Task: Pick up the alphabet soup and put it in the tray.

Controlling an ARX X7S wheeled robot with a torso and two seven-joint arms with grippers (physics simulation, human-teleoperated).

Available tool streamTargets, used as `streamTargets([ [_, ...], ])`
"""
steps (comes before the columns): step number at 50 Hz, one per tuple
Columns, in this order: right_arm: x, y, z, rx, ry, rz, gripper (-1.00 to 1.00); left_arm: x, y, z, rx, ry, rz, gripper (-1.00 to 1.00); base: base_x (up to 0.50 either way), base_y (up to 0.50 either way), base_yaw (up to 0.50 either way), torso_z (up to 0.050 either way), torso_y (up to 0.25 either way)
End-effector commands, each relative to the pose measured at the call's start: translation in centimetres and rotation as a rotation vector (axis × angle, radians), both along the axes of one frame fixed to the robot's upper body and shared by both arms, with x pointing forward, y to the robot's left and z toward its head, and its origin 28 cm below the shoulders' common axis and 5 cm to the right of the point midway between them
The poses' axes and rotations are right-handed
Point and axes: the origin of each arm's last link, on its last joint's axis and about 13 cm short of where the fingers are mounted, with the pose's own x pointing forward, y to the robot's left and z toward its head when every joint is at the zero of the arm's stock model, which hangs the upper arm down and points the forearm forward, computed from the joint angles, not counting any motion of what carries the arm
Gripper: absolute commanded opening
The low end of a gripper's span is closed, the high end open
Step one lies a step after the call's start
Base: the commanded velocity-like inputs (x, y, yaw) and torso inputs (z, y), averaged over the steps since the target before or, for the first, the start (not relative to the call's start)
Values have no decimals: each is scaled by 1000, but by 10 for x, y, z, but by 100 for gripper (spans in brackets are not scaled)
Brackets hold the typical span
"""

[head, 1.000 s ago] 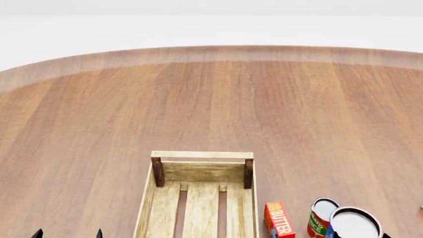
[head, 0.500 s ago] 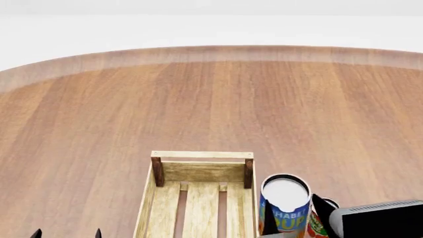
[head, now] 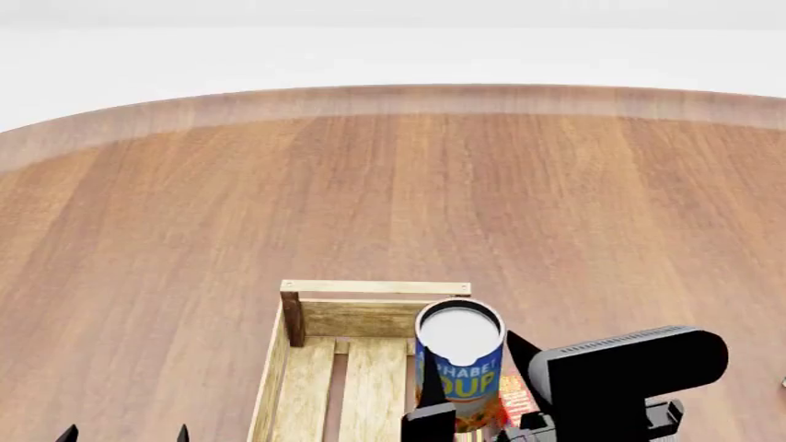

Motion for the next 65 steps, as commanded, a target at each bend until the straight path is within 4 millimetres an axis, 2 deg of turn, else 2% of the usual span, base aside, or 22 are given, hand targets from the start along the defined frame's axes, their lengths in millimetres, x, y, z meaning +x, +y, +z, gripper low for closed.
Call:
streamTargets([
  [1,10,12,-2,1,-23,34,-100,0,0,0,-1,0,0,100,0,0,0,0,0],
  [19,25,33,-15,16,-63,53,-100,0,0,0,-7,1,0,100,0,0,0,1,1],
  [42,22,50,-46,10,-157,24,-100,0,0,-1,-4,2,-2,100,0,0,0,0,1],
  [65,30,65,-69,69,-115,53,-100,0,1,0,-5,-1,-1,100,0,0,0,0,0],
])
